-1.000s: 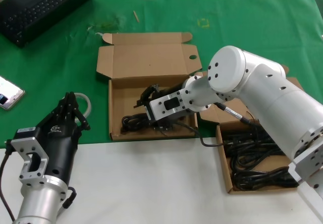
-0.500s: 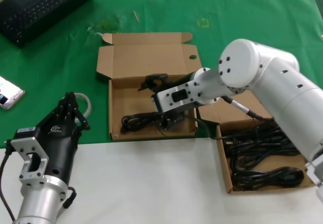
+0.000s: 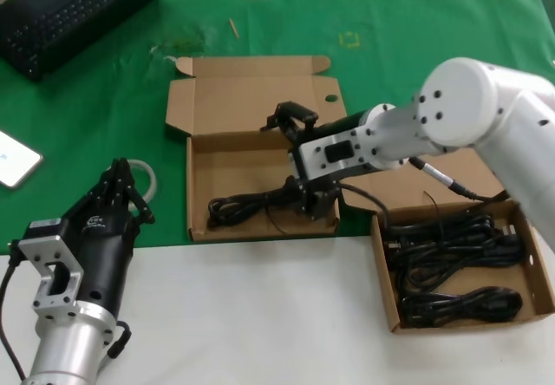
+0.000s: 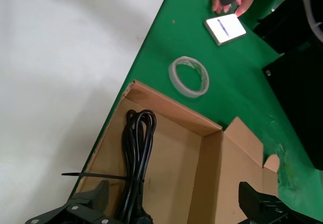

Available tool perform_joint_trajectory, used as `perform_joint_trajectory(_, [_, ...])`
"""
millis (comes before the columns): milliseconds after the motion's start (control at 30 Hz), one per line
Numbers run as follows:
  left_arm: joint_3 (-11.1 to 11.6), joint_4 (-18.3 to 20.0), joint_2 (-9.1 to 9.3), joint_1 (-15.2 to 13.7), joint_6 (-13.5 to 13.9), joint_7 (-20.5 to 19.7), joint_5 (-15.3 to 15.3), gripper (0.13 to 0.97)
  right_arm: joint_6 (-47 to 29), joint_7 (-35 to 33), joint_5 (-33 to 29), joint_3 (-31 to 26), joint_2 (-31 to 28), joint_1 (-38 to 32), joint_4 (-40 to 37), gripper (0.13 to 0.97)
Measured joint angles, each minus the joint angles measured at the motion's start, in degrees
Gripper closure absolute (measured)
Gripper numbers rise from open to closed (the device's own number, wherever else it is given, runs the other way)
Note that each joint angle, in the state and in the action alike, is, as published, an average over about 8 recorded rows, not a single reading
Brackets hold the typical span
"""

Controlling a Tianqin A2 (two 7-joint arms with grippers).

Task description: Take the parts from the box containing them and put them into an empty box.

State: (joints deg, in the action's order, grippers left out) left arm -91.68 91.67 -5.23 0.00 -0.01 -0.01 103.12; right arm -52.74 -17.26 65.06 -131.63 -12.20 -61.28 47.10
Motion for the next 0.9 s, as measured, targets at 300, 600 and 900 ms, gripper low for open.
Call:
perform_joint_trajectory(300, [0.0,0.0,0.0,0.0,0.0,0.0,0.0,0.941,-0.53,0.95,0.1,0.32,-1.26,0.56,2.19,0.172])
perform_joint_trajectory(600, [0.0,0.0,0.0,0.0,0.0,0.0,0.0,0.909,0.08,1.14,0.53,0.78,-1.31,1.26,2.69,0.137])
perform_joint_trajectory(900, [0.0,0.0,0.0,0.0,0.0,0.0,0.0,0.814,4.69,2.56,3.82,4.21,-1.63,6.56,6.36,0.129])
